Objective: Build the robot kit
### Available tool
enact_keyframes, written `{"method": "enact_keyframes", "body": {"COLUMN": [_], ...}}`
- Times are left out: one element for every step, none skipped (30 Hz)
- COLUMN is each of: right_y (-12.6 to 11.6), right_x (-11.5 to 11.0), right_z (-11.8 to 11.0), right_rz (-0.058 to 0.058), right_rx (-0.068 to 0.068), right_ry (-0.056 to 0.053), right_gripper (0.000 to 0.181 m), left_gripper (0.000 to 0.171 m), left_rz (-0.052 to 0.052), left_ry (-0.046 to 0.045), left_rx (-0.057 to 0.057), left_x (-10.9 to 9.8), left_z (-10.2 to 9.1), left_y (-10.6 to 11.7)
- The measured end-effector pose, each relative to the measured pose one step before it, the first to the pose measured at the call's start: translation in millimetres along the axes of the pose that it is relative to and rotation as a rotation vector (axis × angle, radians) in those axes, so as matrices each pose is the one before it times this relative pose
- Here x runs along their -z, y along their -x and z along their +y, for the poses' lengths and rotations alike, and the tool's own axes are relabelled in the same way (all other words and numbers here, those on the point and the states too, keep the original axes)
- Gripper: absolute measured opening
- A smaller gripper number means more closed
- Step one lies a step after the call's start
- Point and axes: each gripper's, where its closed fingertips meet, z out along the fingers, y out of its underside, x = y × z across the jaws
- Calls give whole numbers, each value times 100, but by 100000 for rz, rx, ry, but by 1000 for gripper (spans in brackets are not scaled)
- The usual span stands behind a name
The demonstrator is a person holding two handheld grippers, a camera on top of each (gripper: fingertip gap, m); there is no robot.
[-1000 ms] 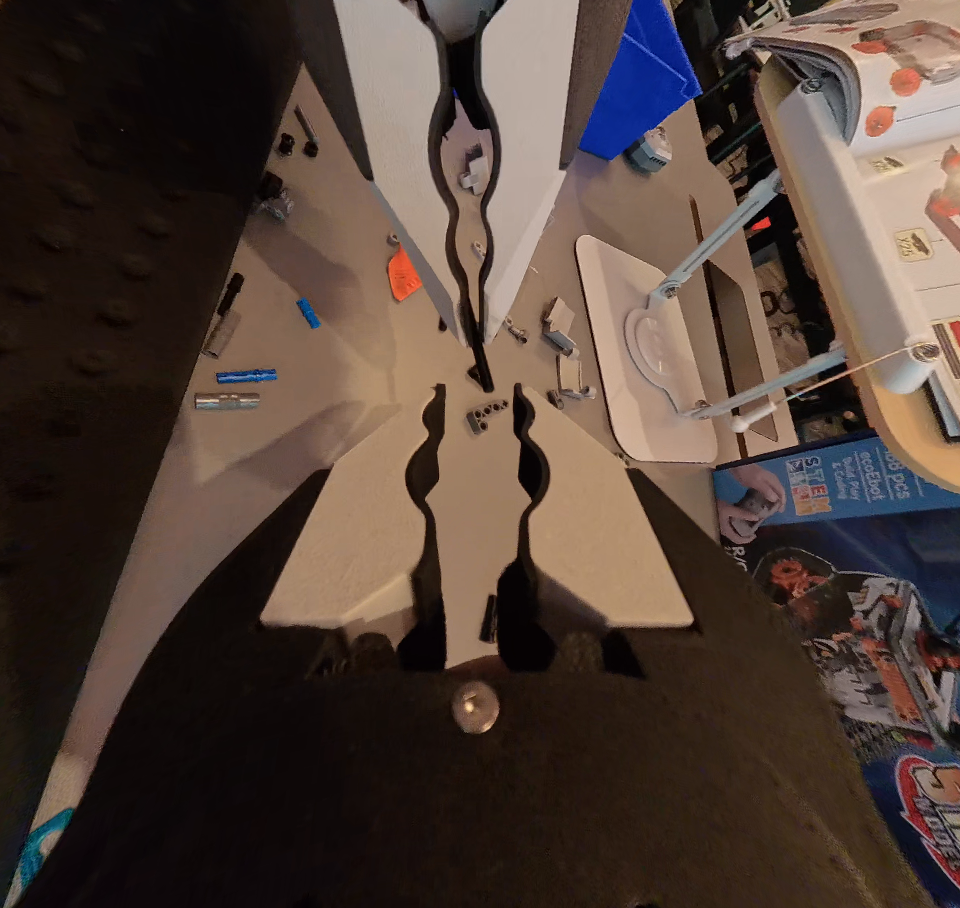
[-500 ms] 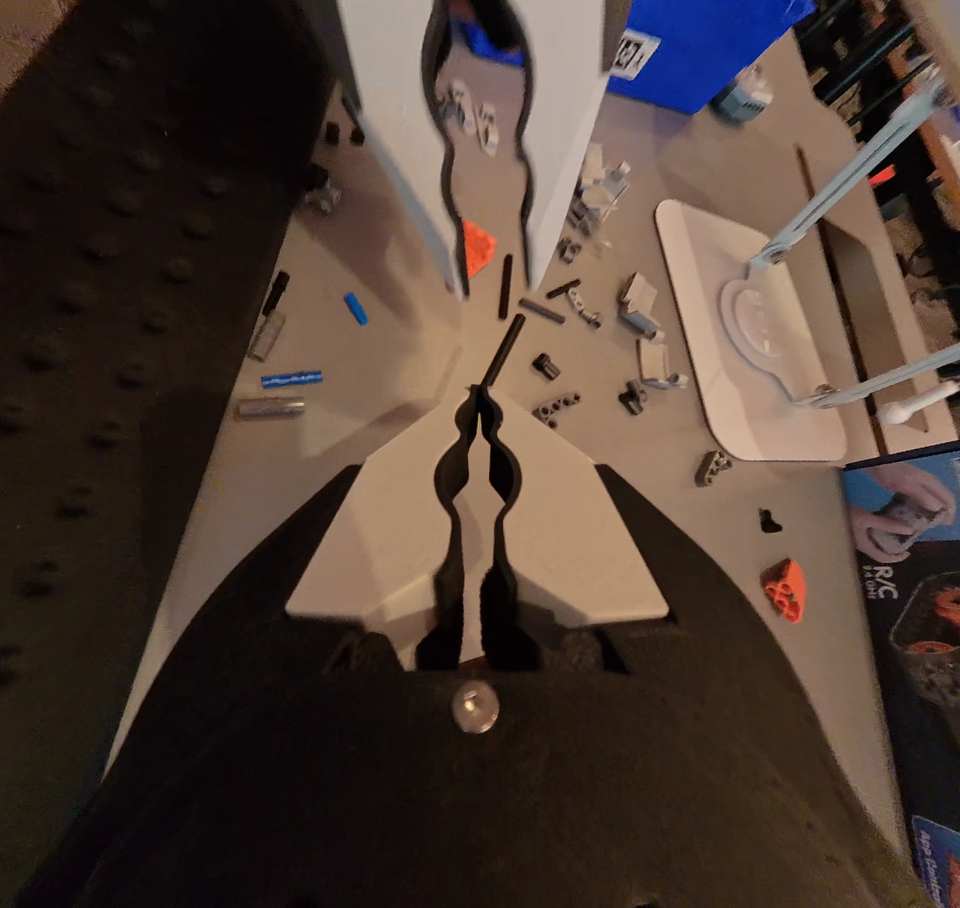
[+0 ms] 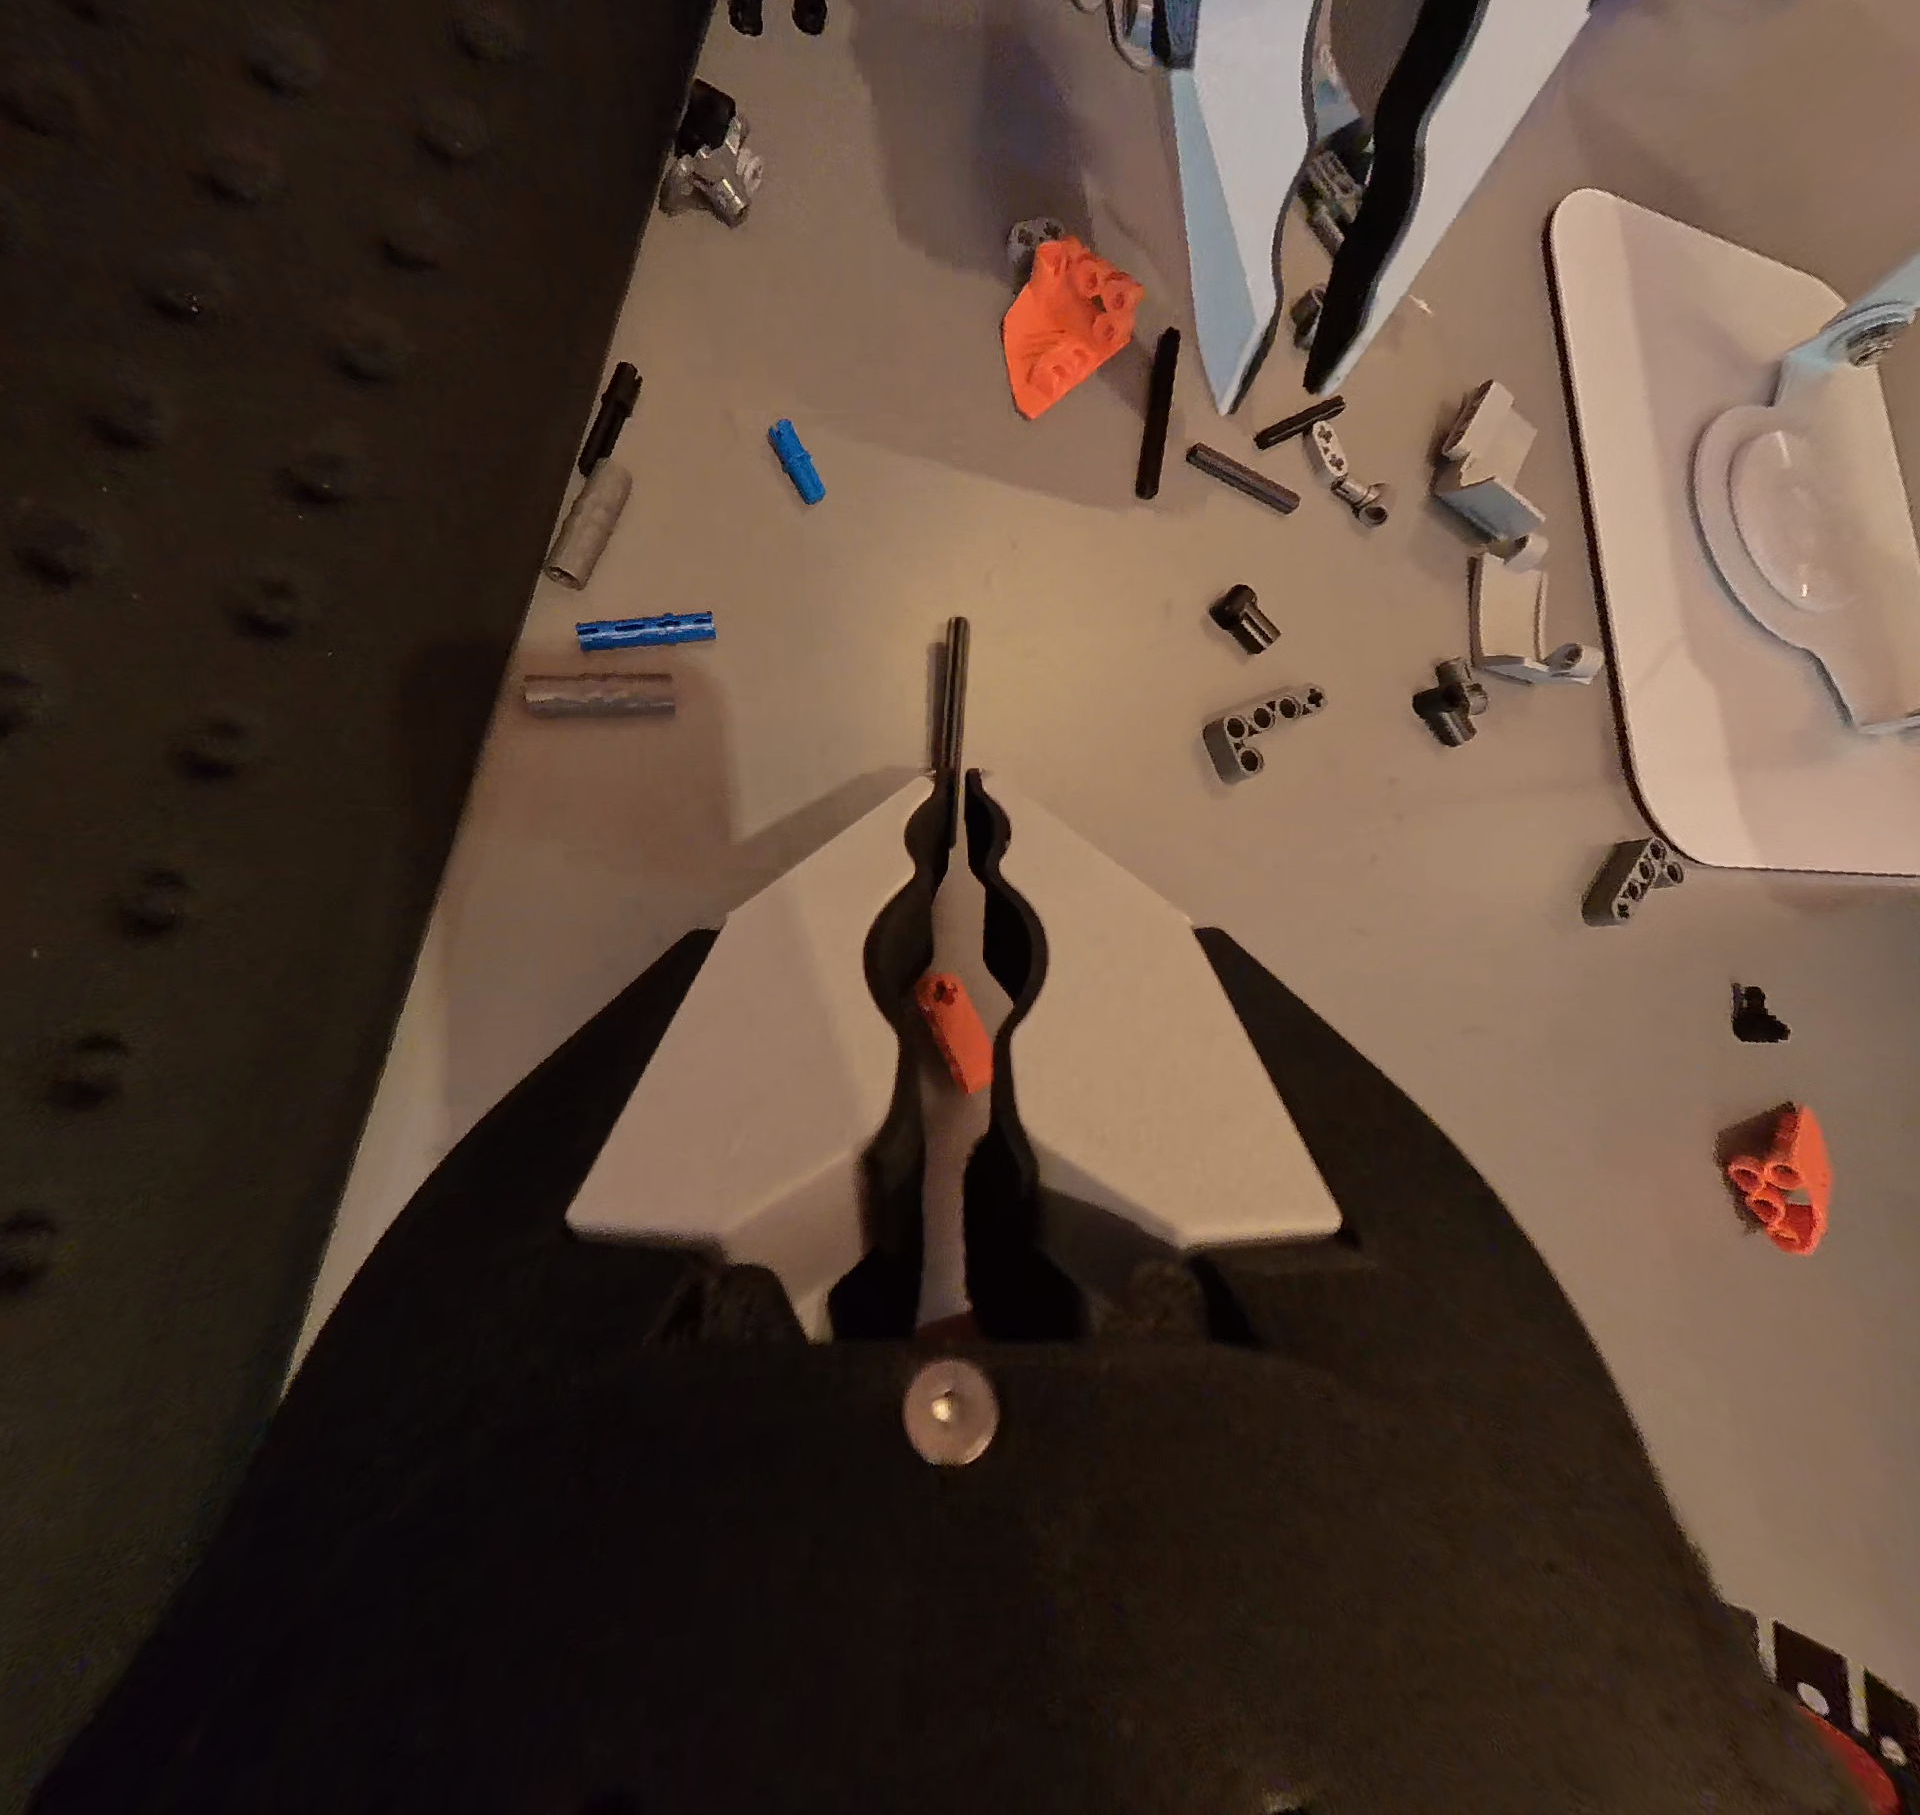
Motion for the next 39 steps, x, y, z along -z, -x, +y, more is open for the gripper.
{"method": "enact_keyframes", "body": {"right_y": [-37, -50, -65, -42, -33, -25, -11, 17, 9, 5, 6, -36, -62, -79, -103, -132, -151, -161, -190, -206, -218, -249, -291, -418, -592, -652, -528, -448, -327, -116, -45, -69, 4, 49, 0, 24, 28, 27, 103], "right_x": [13, 43, 36, 38, 24, 4, -14, -21, -30, -23, -6, 12, 50, 79, 93, 112, 103, 121, 140, 159, 168, 187, 226, 271, 336, 375, 350, 280, 202, 103, 26, -18, -52, -99, -78, -43, -15, -19, -15], "right_z": [21, 10, 20, 12, 6, -3, -21, -5, 13, 23, 12, 24, 1, -15, -52, -61, -48, -73, -72, -65, -67, -92, -90, -169, -347, -501, -526, -493, -388, -268, -165, -70, 34, 112, 81, -7, -1, 23, 8], "right_rz": [62, 101, 172, 120, -9, -15, -113, -161, -37, -17, -38, 135, 261, 255, 355, 504, 529, 594, 719, 738, 801, 1026, 1350, 2245, 3518, 3761, 2803, 2191, 1497, 325, 169, 608, 282, -81, 123, 8, -36, -96, -428], "right_rx": [-169, -265, -302, -241, -147, -151, -216, -147, -24, -45, -125, -116, -103, -240, -273, -275, -328, -344, -448, -505, -418, -321, -286, -76, 280, 211, -411, -848, -835, -746, -572, -5, 416, 285, 222, 452, 321, 218, 321], "right_ry": [-185, -232, -263, -258, -140, -143, -171, -89, 1, 18, -19, 10, -71, -252, -427, -441, -445, -621, -563, -403, -509, -620, -438, -582, -1445, -2370, -2479, -2252, -1898, -1410, -1116, -772, -122, 339, 165, -286, -73, 368, 132], "right_gripper": [0, 0, 0, 0, 0, 0, 0, 0, 0, 0, 0, 0, 0, 0, 0, 0, 0, 2, 4, 7, 10, 12, 13, 15, 15, 14, 14, 14, 14, 15, 16, 17, 18, 20, 21, 21, 21, 21, 21], "left_gripper": [16, 17, 17, 17, 16, 16, 16, 14, 10, 6, 4, 3, 3, 2, 2, 2, 2, 2, 2, 2, 2, 2, 3, 3, 3, 3, 3, 3, 2, 2, 2, 2, 2, 2, 2, 2, 2, 2, 2], "left_rz": [448, 2284, 2168, 1107, 1687, 1896, -630, -2389, -72, 602, 123, -578, -459, -367, -240, -92, -923, -1936, 131, 530, -1181, 466, 1758, -93, -1030, 241, 318, -1083, -2396, -2413, -2961, -2953, -795, 834, -524, -1926, -1556, -783, 49], "left_ry": [1358, 1764, 1414, 921, -189, -512, 213, 1697, -789, -557, -765, -120, -203, -769, -998, -782, -772, -1448, -2711, -2118, -1195, -2104, -2275, -1992, -1724, -1772, -2496, -1512, -585, -224, 1517, 1525, -751, -1866, -938, -96, 199, -93, 13], "left_rx": [3799, 4486, 5667, 4654, 3370, 3366, 2092, 34, 341, 652, -825, -988, -1338, -1098, -1696, -2914, -3092, -2047, -3657, -2241, -121, -925, -1210, -412, -462, -2019, -3561, -3250, -3819, -6006, -5362, -4317, -3656, -2172, -1378, -2626, -3272, -2520, -993], "left_x": [-274, -280, -247, -220, -116, -102, -179, -248, -99, -133, -118, -14, -23, -39, -55, -8, 23, 100, 187, 229, 235, 268, 244, 220, 211, 201, 213, 154, 101, 75, -5, -32, 46, 81, 54, 39, 12, -4, -61], "left_z": [-35, 114, 119, 91, -4, -89, -3, 252, -154, -144, -140, -64, -49, -124, -129, -99, -144, -310, -532, -510, -445, -556, -572, -558, -548, -548, -687, -597, -498, -423, -191, -185, -471, -589, -442, -265, -212, -232, -215], "left_y": [35, -225, -162, -11, -136, -158, 151, 340, -26, -124, -139, -9, -19, -24, -101, -193, -120, 69, -332, -371, 31, -204, -380, -69, 87, -210, -342, -173, -10, -106, 3, 57, -230, -394, -104, 104, 45, -52, -132]}}
